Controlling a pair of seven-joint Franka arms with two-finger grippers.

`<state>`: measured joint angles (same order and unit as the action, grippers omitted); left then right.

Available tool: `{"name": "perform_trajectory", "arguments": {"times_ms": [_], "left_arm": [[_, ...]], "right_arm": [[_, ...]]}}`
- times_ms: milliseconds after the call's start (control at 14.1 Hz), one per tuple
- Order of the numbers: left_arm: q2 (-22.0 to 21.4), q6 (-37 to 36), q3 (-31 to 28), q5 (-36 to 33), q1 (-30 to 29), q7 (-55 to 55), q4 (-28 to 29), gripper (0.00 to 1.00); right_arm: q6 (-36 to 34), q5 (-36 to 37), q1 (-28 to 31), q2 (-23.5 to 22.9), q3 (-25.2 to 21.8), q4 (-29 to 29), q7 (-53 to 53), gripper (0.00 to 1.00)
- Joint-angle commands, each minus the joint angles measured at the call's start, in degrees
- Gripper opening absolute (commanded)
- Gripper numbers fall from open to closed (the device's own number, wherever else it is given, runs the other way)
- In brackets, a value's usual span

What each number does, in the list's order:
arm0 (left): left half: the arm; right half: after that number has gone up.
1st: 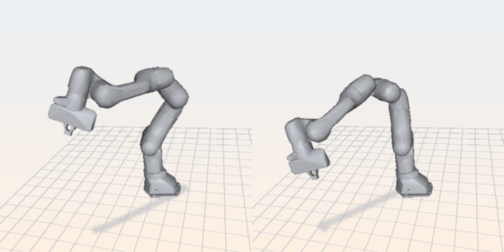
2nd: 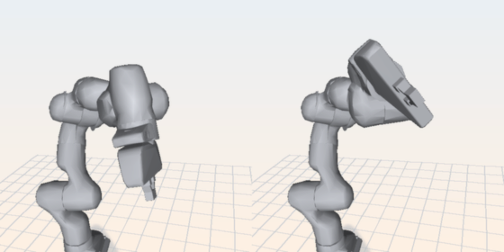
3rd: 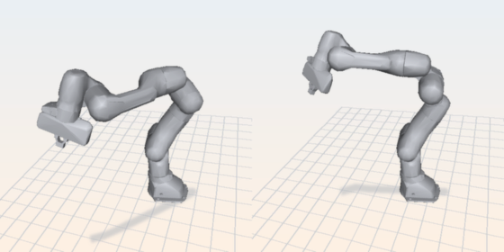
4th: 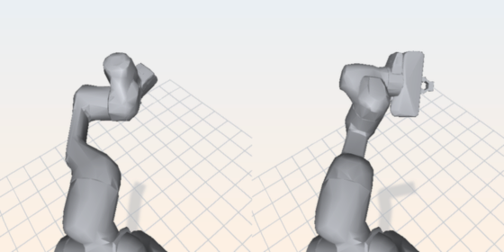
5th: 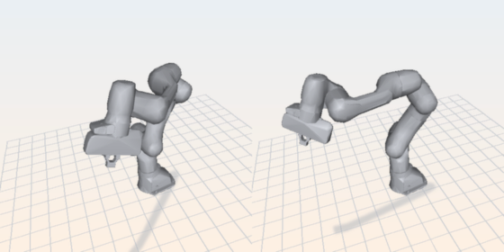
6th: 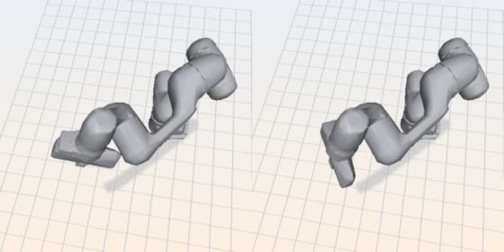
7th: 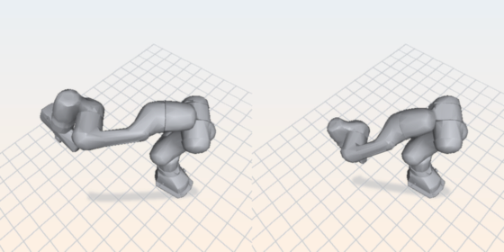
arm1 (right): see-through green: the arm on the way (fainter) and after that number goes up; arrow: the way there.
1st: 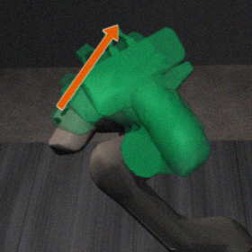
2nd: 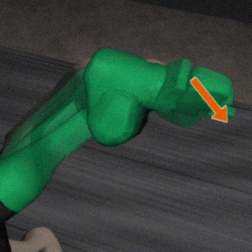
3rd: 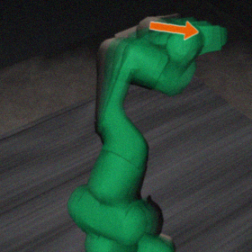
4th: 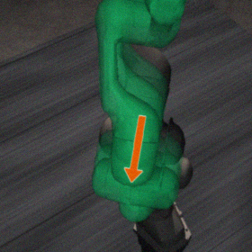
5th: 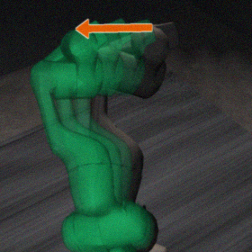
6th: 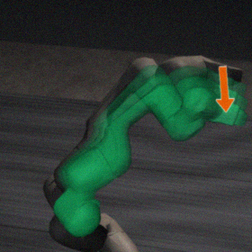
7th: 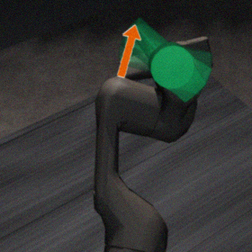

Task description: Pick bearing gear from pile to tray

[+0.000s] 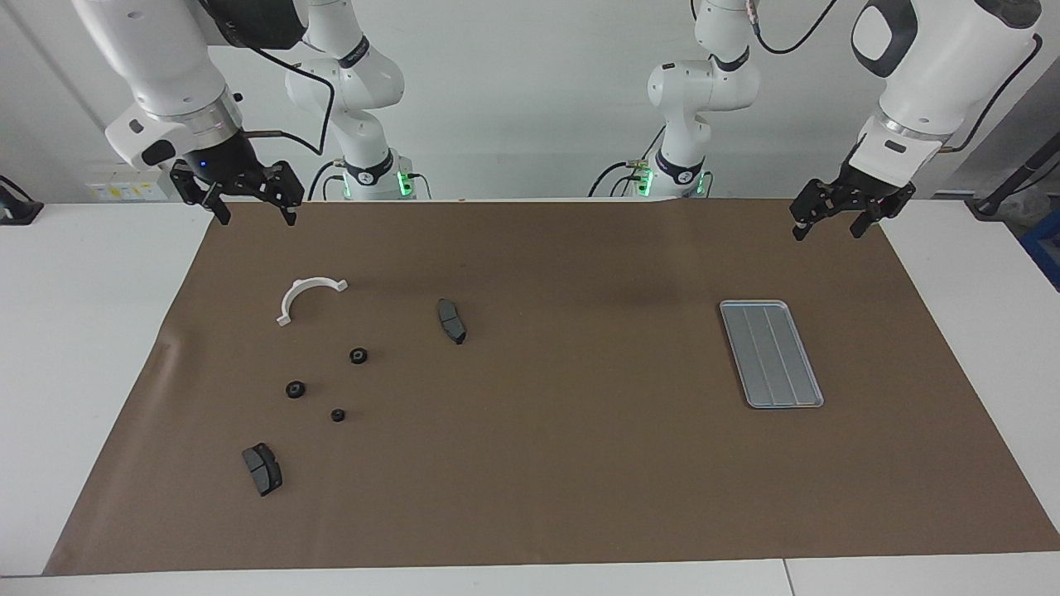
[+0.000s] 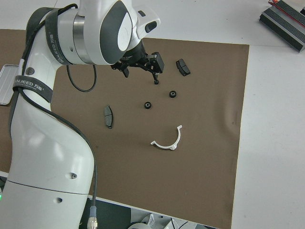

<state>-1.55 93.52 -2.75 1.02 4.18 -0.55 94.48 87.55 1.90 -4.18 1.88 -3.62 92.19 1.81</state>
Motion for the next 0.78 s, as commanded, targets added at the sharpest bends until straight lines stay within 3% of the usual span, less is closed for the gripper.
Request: {"name": "perform_trajectory", "arguments": {"times_ms": [0,497,710], "left_arm": [[-1.8,0.5,0.2,0.7,-0.6,0.6,1.8,1.0],[-1.8,0.5,0.2,0.7,-0.5,0.6,1.8,1.0],[-1.8,0.5,0.3,0.7,-0.5,0.6,1.8,1.0]], "right_arm": [[-0.2,-0.5,0.2,1.1,0.1,1.0,1.0,1.0],[0.2,-0.5,0.2,1.5,0.2,2.1,0.6,1.0],[8.3,-0.8,0.4,3.8,0.2,8.1,0.4,1.0]]}}
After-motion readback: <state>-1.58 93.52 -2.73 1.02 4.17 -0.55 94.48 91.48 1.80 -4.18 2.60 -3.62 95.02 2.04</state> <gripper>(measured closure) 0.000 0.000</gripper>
